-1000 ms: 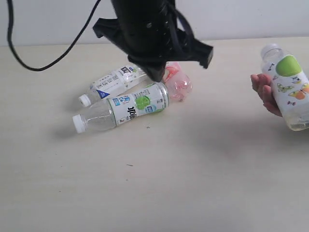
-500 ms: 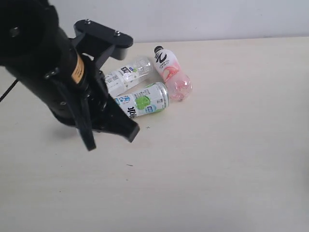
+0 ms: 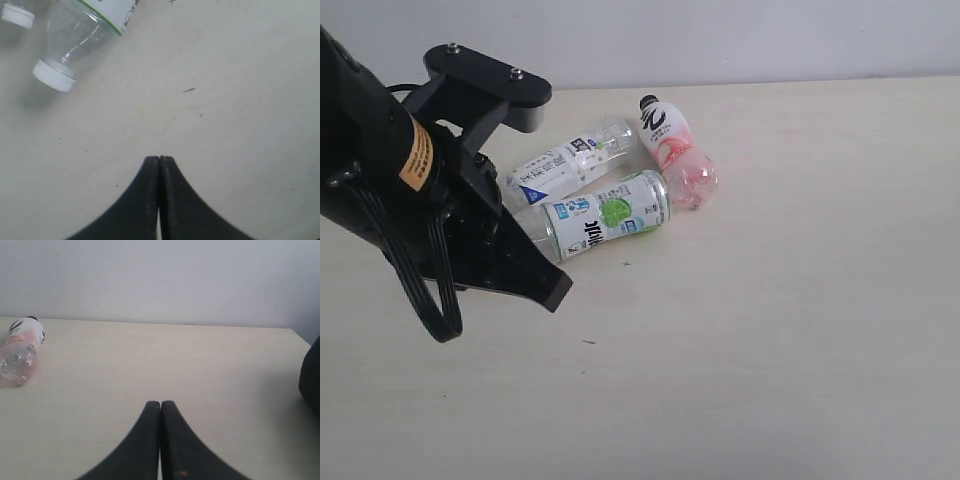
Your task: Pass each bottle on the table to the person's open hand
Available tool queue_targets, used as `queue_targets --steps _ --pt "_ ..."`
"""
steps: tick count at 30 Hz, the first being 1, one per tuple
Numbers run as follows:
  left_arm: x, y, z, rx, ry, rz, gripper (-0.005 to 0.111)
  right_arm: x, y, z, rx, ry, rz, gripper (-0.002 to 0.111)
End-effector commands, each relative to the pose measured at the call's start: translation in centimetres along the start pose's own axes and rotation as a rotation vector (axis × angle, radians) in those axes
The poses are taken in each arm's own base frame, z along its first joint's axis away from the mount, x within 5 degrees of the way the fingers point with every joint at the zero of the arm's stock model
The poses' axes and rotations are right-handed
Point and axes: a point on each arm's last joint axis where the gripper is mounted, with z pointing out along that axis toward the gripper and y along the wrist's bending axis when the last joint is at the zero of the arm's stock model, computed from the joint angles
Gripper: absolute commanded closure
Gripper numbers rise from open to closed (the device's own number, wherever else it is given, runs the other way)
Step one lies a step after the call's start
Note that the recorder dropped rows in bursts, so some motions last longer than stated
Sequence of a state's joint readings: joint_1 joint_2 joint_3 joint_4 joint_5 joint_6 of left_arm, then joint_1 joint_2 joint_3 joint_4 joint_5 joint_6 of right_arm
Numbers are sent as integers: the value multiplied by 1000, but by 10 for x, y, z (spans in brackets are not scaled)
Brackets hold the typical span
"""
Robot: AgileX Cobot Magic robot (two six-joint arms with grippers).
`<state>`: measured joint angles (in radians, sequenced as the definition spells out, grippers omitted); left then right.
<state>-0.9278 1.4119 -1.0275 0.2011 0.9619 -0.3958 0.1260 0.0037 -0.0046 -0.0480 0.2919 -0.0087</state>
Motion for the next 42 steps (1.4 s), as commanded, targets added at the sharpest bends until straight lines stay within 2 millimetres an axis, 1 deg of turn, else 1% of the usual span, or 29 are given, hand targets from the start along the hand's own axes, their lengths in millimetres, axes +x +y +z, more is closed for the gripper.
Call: queue_targets --steps 1,26,42 --pt "0 1 -2 -4 -17 5 107 1 0 0 -2 -8 0 108" --pt "-1 3 -2 -18 -25 18 107 0 0 0 -2 -9 0 108" --pt "-6 6 -2 -56 -76 58 107 0 0 0 -2 -9 0 108"
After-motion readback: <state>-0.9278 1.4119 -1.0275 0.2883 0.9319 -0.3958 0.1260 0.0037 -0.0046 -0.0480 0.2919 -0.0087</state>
